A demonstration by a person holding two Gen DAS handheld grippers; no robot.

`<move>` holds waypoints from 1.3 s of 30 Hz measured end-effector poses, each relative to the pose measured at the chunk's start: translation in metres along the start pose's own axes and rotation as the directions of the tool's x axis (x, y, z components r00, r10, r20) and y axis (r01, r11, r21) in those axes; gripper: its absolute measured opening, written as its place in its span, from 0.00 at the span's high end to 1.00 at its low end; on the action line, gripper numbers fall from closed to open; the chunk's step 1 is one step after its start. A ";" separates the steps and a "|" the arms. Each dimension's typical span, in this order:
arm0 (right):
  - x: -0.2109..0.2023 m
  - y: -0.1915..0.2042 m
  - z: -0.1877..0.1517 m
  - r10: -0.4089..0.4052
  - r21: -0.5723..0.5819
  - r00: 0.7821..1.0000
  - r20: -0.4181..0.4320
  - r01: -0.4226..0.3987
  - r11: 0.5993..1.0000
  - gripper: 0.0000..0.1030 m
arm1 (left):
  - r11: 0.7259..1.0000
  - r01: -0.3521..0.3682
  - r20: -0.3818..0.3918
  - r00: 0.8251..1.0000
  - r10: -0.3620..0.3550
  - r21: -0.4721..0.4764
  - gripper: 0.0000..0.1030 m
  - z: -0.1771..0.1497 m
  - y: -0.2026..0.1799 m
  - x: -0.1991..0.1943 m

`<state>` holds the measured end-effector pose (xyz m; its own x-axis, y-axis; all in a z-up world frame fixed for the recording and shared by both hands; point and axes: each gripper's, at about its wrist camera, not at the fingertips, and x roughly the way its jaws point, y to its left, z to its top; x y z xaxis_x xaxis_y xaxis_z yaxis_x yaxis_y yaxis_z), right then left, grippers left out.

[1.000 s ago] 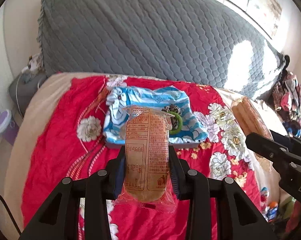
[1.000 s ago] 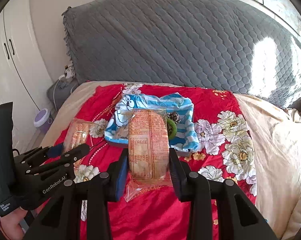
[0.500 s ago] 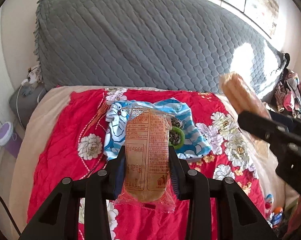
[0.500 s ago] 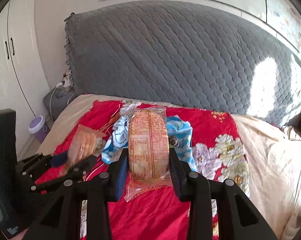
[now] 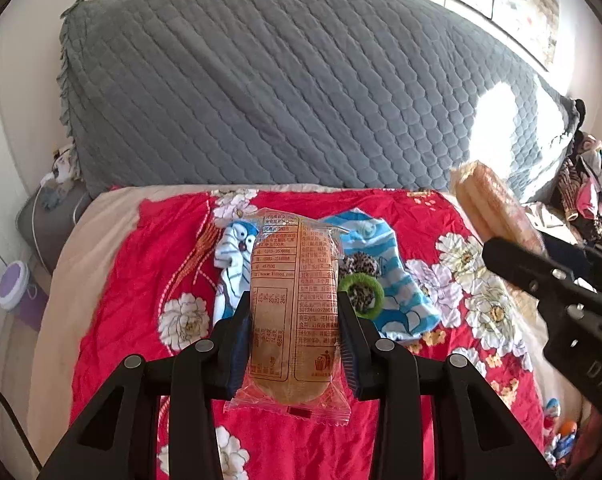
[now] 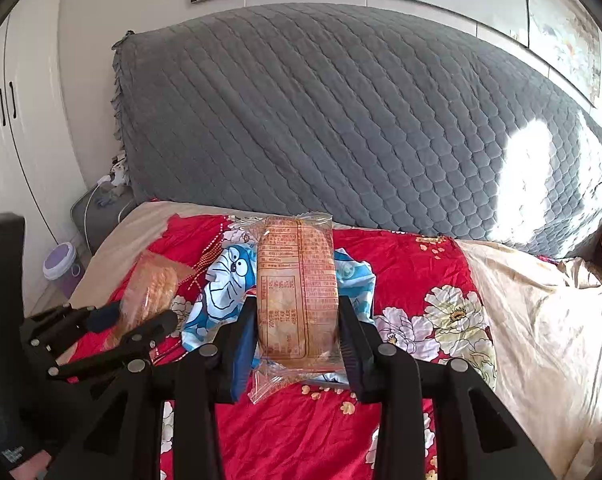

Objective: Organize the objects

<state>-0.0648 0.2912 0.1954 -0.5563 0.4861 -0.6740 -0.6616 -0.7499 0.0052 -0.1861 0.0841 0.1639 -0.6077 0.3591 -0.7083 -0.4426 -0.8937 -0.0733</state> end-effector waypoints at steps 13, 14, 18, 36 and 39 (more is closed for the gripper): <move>0.033 -0.011 0.004 -0.028 -0.013 1.000 0.005 0.028 1.000 0.63 | 1.000 -0.015 -0.012 1.000 0.015 0.019 0.61 0.015 -0.001 0.037; 0.035 -0.012 0.004 -0.029 -0.017 1.000 0.007 0.029 0.999 0.63 | 1.000 -0.013 -0.013 1.000 0.014 0.022 0.61 0.016 0.000 0.040; 0.050 -0.014 0.008 -0.018 -0.013 1.000 0.007 0.018 1.000 0.63 | 0.999 -0.030 -0.004 1.000 0.030 0.023 0.61 0.020 0.001 0.049; 0.098 -0.019 0.007 -0.040 -0.020 0.999 0.007 0.040 0.999 0.63 | 0.998 -0.012 -0.020 1.000 0.013 0.059 0.61 0.032 -0.014 0.093; 0.108 -0.021 0.006 -0.035 -0.003 0.999 -0.002 0.035 0.999 0.63 | 0.997 -0.016 -0.025 1.000 0.018 0.072 0.61 0.033 -0.015 0.101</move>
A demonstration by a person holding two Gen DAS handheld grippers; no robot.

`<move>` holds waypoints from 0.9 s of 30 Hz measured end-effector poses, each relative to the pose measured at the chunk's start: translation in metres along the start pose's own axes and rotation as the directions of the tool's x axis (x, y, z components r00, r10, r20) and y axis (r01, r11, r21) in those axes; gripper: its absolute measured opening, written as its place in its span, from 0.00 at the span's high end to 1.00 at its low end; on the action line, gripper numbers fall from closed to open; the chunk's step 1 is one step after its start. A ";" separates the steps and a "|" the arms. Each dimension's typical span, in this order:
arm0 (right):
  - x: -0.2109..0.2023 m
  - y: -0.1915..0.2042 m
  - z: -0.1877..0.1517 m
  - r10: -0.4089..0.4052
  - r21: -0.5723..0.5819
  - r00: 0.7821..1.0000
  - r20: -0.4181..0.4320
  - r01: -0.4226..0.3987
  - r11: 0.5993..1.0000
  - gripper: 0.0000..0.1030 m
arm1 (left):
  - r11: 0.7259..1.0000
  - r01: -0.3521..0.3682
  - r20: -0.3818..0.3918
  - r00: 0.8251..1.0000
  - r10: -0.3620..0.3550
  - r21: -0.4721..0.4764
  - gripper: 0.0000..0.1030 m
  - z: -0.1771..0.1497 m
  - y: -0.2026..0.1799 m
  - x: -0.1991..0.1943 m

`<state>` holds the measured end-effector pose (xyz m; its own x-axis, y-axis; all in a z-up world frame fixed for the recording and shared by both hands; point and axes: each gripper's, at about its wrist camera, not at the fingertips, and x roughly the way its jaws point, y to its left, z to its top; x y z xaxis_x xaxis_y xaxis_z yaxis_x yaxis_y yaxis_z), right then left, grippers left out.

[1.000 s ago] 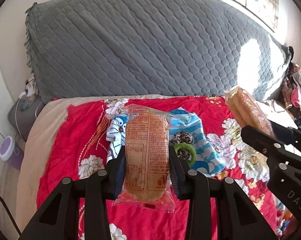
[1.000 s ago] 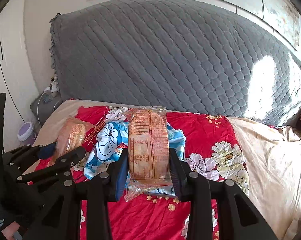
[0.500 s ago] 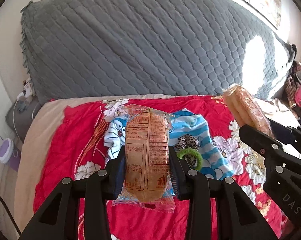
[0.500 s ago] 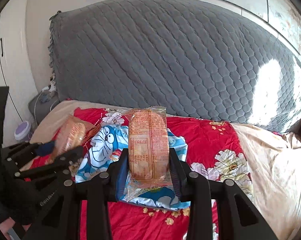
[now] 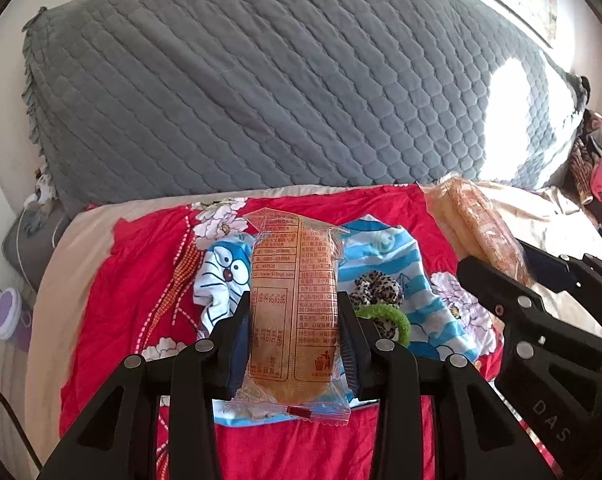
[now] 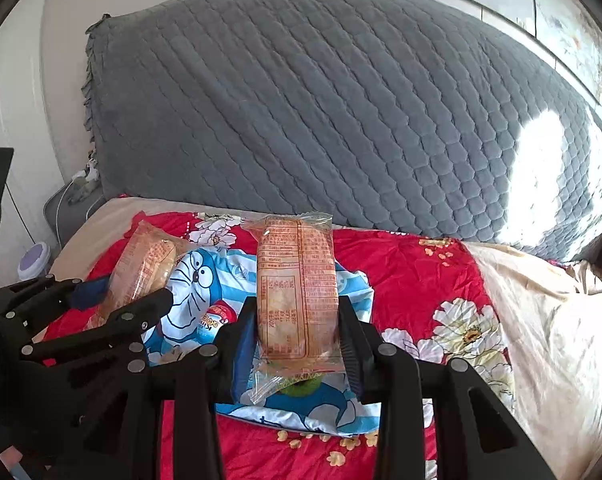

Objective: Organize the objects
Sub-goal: 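Carry both snack packets over the striped shirt in the tray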

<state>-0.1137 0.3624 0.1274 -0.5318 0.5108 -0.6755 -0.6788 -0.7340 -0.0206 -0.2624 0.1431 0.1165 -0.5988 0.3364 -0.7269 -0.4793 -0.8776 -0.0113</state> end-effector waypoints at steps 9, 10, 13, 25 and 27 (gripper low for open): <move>0.023 -0.006 0.001 0.004 0.024 1.000 -0.001 -0.004 1.000 0.63 | 1.000 -0.010 -0.003 1.000 0.010 0.008 0.61 0.002 -0.002 0.021; 0.026 -0.007 0.001 0.007 0.028 1.000 -0.003 -0.007 1.000 0.63 | 1.000 -0.007 -0.007 1.000 0.007 0.009 0.61 0.002 -0.001 0.024; 0.032 -0.009 0.001 0.007 0.031 1.000 0.000 -0.007 0.999 0.63 | 1.000 -0.009 -0.011 1.000 0.009 -0.001 0.61 0.004 0.002 0.032; 0.059 -0.017 -0.006 0.007 0.043 1.000 -0.030 -0.006 0.999 0.63 | 1.000 -0.016 -0.025 1.000 0.016 0.001 0.61 0.005 0.006 0.066; 0.064 -0.018 -0.008 0.005 0.044 0.999 -0.037 -0.004 0.999 0.63 | 1.000 -0.018 -0.024 1.000 0.018 0.005 0.61 0.005 0.005 0.070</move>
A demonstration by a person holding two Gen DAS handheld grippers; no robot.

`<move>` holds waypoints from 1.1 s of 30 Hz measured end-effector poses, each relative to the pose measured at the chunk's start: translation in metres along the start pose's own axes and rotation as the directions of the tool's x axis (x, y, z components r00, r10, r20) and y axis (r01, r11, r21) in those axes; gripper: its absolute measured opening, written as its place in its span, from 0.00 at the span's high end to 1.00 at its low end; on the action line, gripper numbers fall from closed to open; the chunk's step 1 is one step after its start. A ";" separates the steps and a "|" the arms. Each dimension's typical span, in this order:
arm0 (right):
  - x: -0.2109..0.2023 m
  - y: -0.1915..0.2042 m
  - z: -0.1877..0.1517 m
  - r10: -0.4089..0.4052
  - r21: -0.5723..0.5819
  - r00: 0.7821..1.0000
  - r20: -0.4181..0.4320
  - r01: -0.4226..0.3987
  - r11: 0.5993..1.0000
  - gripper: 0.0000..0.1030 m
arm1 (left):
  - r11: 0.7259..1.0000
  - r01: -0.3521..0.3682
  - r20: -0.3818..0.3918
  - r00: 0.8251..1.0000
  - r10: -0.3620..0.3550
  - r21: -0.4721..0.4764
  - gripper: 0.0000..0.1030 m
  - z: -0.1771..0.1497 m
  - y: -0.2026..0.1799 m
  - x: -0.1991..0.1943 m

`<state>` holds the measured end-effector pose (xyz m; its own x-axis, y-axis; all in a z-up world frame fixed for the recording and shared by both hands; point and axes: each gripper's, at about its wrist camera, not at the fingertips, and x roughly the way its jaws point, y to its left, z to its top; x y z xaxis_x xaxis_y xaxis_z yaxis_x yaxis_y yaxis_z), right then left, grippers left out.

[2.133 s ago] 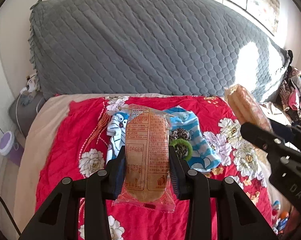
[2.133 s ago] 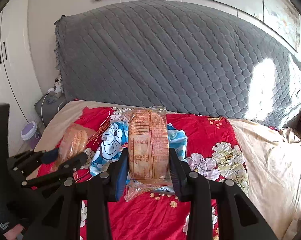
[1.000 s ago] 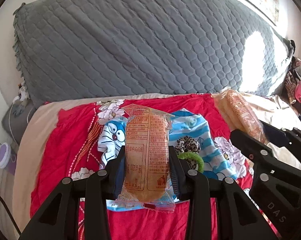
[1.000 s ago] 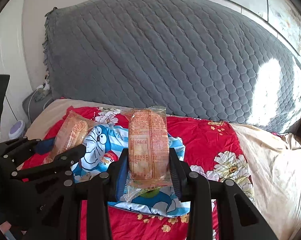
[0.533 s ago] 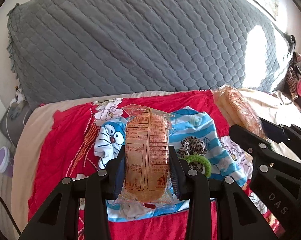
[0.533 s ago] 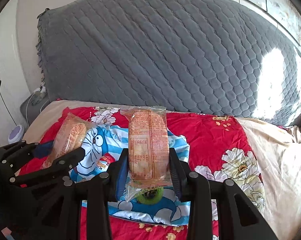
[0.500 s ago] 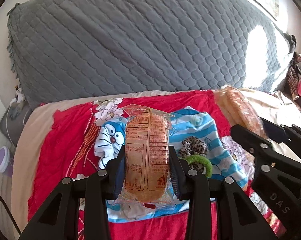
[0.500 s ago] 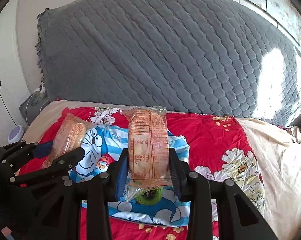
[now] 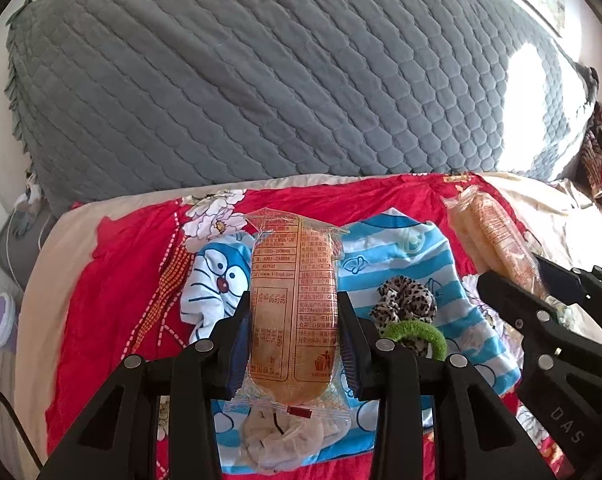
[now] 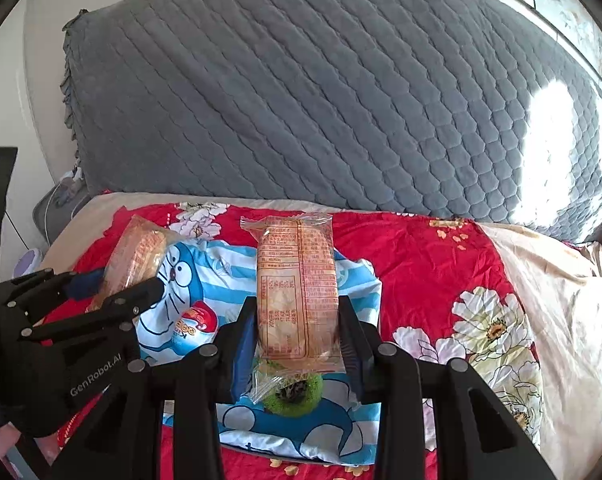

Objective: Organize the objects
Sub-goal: 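Carry both snack packets over the striped shirt in the tray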

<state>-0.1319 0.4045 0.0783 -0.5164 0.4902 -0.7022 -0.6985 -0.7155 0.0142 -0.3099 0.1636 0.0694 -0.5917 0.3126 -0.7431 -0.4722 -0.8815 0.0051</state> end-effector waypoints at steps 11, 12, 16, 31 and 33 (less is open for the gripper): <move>0.020 -0.004 -0.010 -0.003 -0.010 1.000 -0.020 0.003 1.000 0.63 | 1.000 0.005 -0.024 1.000 -0.005 -0.015 0.61 -0.004 0.000 0.027; 0.021 -0.004 -0.011 -0.002 -0.013 1.000 -0.025 0.002 1.000 0.63 | 1.000 0.006 -0.029 1.000 -0.007 -0.011 0.61 -0.005 0.000 0.030; 0.027 -0.006 -0.014 -0.008 -0.010 0.999 -0.032 0.007 1.000 0.63 | 1.000 0.009 -0.038 0.999 -0.010 -0.025 0.61 -0.009 0.001 0.038; 0.052 -0.009 -0.032 0.000 -0.015 0.996 -0.086 -0.001 1.000 0.63 | 0.999 0.017 -0.083 0.996 -0.019 -0.029 0.61 -0.025 0.002 0.068; 0.055 -0.008 -0.034 -0.003 -0.018 0.996 -0.092 0.001 1.000 0.63 | 1.000 0.013 -0.096 0.995 -0.016 -0.029 0.61 -0.028 0.003 0.073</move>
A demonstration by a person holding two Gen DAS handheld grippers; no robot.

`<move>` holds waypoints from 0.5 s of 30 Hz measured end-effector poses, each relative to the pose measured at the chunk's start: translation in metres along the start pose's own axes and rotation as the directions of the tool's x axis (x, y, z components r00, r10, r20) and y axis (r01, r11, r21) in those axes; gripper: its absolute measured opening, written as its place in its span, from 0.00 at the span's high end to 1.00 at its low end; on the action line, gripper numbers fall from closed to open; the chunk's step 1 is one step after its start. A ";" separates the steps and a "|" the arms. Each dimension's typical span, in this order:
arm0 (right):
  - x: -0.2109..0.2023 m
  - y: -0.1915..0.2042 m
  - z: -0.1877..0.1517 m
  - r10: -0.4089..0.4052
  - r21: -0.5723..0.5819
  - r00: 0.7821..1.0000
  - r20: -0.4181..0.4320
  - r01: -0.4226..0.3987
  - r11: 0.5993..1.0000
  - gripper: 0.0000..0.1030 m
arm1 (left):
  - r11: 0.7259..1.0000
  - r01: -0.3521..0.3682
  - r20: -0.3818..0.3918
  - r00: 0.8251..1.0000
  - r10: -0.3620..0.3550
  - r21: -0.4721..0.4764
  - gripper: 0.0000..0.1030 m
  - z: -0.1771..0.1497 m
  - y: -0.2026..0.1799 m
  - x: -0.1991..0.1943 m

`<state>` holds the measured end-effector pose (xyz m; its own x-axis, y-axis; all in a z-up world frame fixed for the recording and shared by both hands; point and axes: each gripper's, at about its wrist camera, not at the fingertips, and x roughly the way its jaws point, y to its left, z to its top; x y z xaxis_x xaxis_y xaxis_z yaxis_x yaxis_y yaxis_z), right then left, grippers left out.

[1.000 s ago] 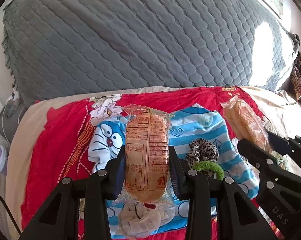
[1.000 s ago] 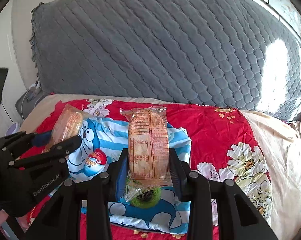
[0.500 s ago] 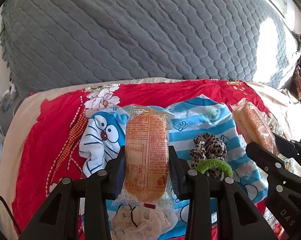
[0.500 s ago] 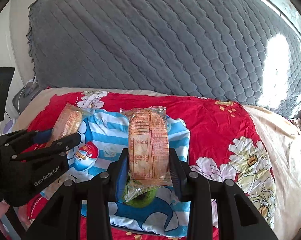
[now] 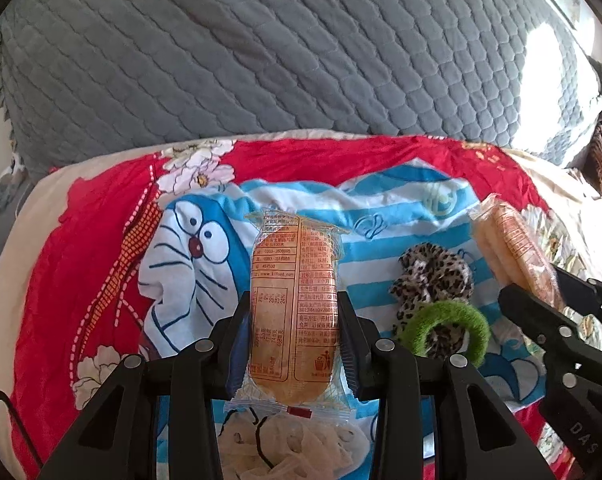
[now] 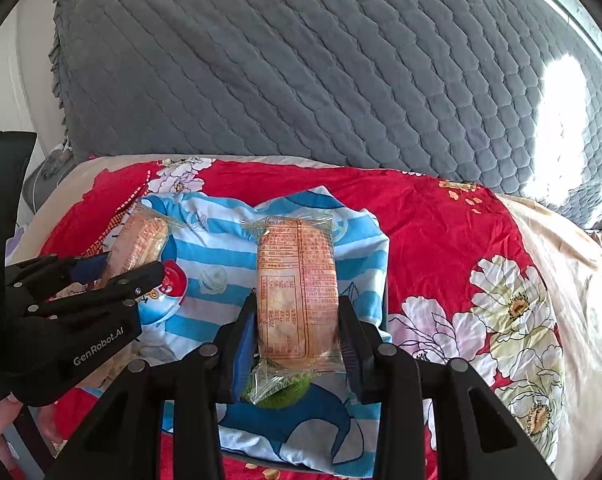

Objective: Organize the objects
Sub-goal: 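Carry both snack packets over the striped shirt in the tray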

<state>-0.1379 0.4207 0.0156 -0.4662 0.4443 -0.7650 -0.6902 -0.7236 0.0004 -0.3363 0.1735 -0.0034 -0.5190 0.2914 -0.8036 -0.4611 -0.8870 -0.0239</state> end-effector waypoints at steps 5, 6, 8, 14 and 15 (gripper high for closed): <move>0.007 0.001 -0.005 0.001 -0.006 1.000 -0.017 -0.002 1.000 0.63 | 1.000 -0.001 -0.021 1.000 0.001 -0.003 0.61 -0.005 0.002 0.012; 0.010 0.001 -0.006 -0.002 -0.006 1.000 -0.025 0.002 1.000 0.63 | 1.000 0.000 -0.027 1.000 0.000 -0.001 0.61 -0.006 0.001 0.015; 0.015 0.001 -0.009 -0.002 -0.007 0.999 -0.037 0.002 1.000 0.63 | 1.000 -0.001 -0.028 1.000 0.002 0.008 0.61 -0.009 -0.002 0.018; 0.026 0.002 -0.016 -0.003 -0.008 0.997 -0.071 0.003 1.000 0.63 | 0.999 -0.016 -0.006 1.000 0.016 0.044 0.61 -0.011 -0.010 0.020; 0.028 0.002 -0.017 -0.004 -0.005 0.997 -0.078 0.004 1.000 0.63 | 0.999 -0.016 -0.004 1.000 0.016 0.047 0.61 -0.011 -0.010 0.020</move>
<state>-0.1431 0.4223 -0.0169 -0.4190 0.4048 -0.8128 -0.6890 -0.7248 -0.0058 -0.3337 0.1845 -0.0261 -0.5234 0.2758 -0.8062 -0.4864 -0.8736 0.0168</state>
